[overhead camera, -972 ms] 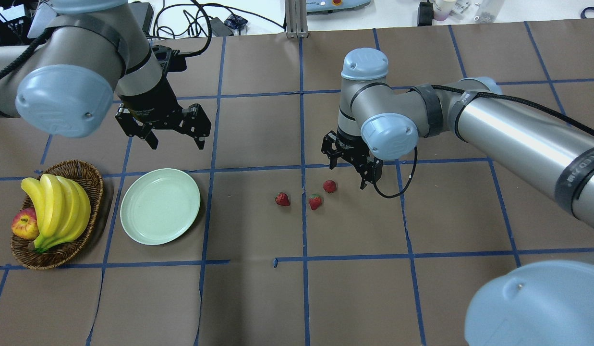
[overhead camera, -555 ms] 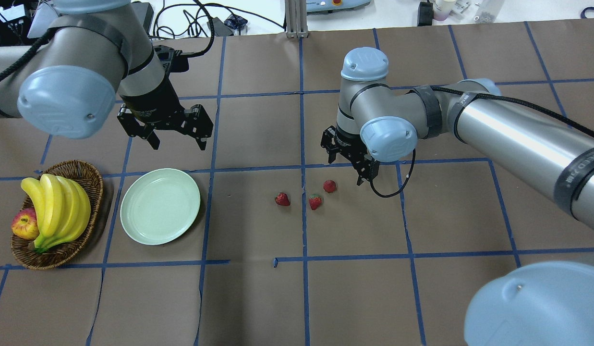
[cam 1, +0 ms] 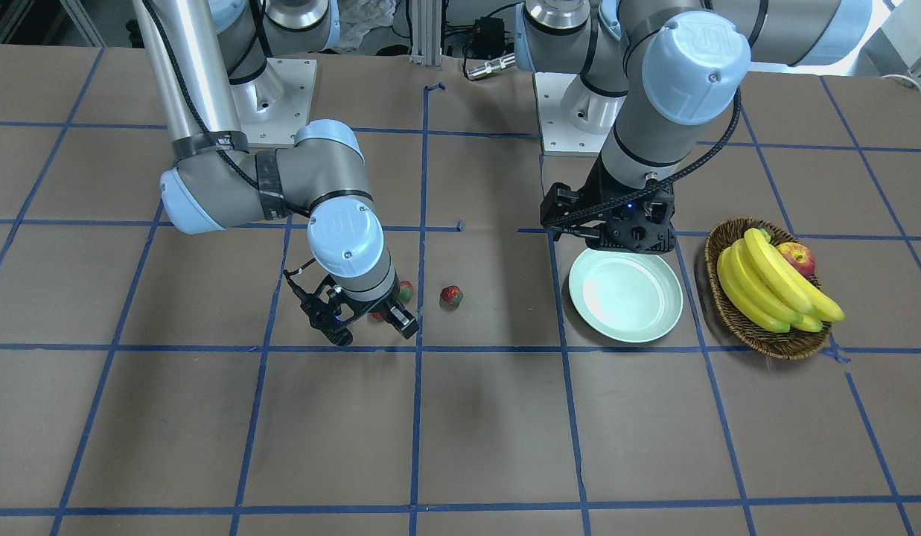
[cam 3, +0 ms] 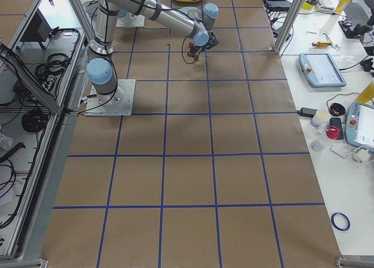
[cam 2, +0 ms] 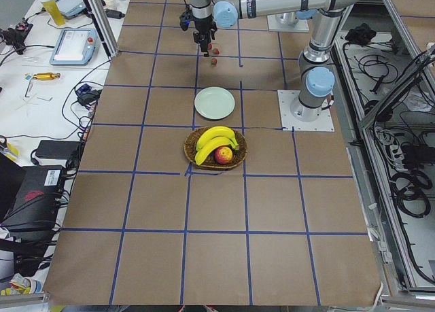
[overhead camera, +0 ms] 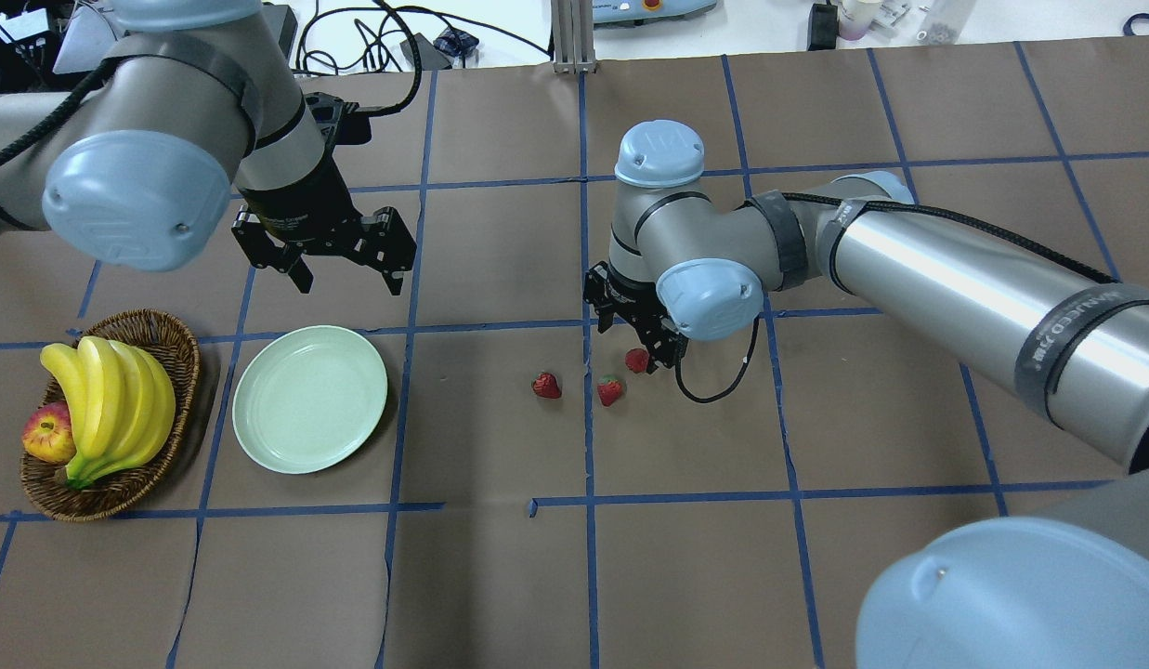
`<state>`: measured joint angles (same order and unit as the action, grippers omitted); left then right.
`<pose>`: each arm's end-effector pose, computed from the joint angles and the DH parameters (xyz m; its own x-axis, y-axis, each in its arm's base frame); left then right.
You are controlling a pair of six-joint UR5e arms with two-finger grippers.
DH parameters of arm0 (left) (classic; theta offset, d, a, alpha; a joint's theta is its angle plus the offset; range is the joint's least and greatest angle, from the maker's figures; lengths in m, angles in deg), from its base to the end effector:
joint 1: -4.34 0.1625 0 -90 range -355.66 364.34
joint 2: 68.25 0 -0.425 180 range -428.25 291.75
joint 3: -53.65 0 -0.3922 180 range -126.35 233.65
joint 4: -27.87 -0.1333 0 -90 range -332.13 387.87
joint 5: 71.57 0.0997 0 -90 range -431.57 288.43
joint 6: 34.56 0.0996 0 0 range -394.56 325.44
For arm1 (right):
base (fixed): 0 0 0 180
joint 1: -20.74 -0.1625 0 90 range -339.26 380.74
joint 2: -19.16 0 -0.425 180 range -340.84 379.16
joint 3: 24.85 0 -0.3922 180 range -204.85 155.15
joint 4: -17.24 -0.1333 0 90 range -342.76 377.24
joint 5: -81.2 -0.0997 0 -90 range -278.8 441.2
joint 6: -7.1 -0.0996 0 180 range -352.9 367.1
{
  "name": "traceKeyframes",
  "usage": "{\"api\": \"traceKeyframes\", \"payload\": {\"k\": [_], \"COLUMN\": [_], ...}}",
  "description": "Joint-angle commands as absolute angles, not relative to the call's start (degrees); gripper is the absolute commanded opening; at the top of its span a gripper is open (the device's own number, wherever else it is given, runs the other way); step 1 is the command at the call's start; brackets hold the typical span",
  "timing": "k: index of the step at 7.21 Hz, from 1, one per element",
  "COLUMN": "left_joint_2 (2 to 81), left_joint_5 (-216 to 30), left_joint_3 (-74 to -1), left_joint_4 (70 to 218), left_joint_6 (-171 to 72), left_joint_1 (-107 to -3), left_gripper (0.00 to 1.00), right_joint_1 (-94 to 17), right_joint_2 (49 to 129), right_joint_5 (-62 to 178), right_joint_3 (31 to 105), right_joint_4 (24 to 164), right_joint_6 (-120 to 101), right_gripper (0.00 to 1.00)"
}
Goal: Collect all strawberries into plate
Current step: 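Move the right gripper back over the remaining strawberries, then lower the right gripper and close it on a second strawberry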
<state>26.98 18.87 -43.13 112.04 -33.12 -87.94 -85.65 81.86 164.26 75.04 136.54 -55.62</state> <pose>-0.1527 -0.5051 0.3944 -0.9978 0.0656 -0.0049 0.0646 0.9921 0.1078 0.3066 -0.5275 0.1915 -0.6871 0.7235 0.0671 0.7225 0.6704 0.1693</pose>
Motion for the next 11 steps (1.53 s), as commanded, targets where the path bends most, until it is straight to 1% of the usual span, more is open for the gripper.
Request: {"api": "traceKeyframes", "payload": {"k": [1, 2, 3, 4, 5, 6, 8, 9, 10, 11], "left_joint_2": [27.11, 27.12, 27.20, 27.29, 27.47, 27.47, 27.47, 27.55, 27.56, 27.56], "left_joint_5": [18.87, 18.87, 18.87, 18.87, 18.96, 18.96, 18.96, 18.87, 18.96, 18.87], "left_joint_3": [-43.20, -43.20, -43.20, -43.20, -43.20, -43.20, -43.38, -43.38, -43.38, -43.38], "left_joint_4": [112.16, 112.16, 112.07, 111.90, 111.89, 111.98, 111.90, 111.89, 111.89, 111.89], "left_joint_6": [-32.90, -32.89, -32.89, -32.98, -32.98, -32.90, -32.89, -32.89, -32.89, -32.81], "left_joint_1": [-87.94, -87.94, -87.94, -87.94, -87.94, -87.94, -87.94, -87.94, -87.94, -87.86], "left_gripper": [1.00, 1.00, 1.00, 1.00, 1.00, 1.00, 1.00, 1.00, 1.00, 1.00], "right_joint_1": [-85.78, -85.78, -85.78, -85.78, -85.78, -85.78, -85.78, -85.78, -85.95, -85.96], "right_joint_2": [81.12, 80.69, 80.60, 80.42, 80.42, 80.42, 81.12, 81.12, 81.30, 81.30], "right_joint_5": [164.43, 164.79, 164.88, 166.44, 166.55, 166.37, 165.76, 165.67, 165.67, 165.67], "right_joint_3": [74.56, 74.47, 74.47, 74.47, 74.56, 75.17, 75.44, 75.52, 75.52, 75.52], "right_joint_4": [137.90, 138.17, 138.18, 138.18, 138.18, 137.91, 137.38, 136.86, 136.68, 136.68], "right_joint_6": [-55.21, -55.12, -55.12, -55.12, -54.69, -53.90, -53.37, -53.37, -53.45, -53.37], "right_gripper": [0.85, 0.84, 0.79, 0.79, 0.72, 0.68, 0.72, 0.82, 0.88, 0.92]}}
